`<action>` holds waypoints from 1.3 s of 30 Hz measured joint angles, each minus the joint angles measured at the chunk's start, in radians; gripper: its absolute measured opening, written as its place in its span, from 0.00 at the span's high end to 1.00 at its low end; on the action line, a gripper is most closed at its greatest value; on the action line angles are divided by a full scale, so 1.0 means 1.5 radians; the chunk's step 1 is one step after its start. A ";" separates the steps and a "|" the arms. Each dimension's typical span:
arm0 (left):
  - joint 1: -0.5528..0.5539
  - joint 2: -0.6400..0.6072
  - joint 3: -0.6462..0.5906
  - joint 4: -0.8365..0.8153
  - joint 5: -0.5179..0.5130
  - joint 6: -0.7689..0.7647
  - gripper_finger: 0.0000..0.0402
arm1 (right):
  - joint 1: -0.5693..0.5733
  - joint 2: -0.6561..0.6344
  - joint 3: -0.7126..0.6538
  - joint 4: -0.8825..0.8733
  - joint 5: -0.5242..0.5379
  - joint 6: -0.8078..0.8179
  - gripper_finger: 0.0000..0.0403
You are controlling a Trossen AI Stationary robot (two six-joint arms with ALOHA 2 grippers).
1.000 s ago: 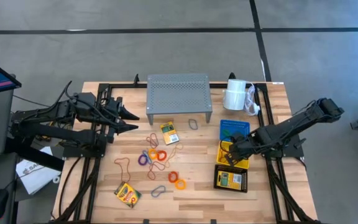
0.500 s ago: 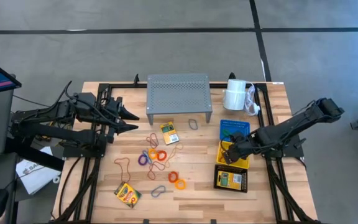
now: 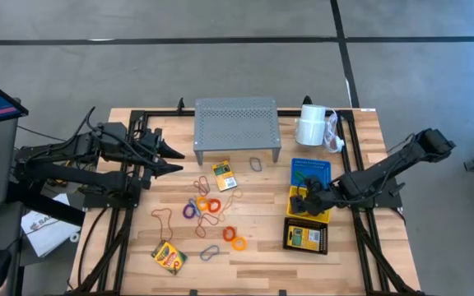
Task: Pick & Place Office Desk Supplies
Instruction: Put the blue rubber band into the yellow basket
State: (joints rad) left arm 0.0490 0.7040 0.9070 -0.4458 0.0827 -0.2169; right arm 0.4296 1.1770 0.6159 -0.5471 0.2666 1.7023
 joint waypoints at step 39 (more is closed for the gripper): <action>0.000 0.000 0.000 0.000 0.000 0.005 0.57 | -0.279 0.410 0.441 -0.075 -0.073 -1.043 0.69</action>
State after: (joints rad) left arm 0.0492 0.7040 0.9070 -0.4458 0.0820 -0.2091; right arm 0.0112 1.7922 1.2772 -0.6598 0.1575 0.1373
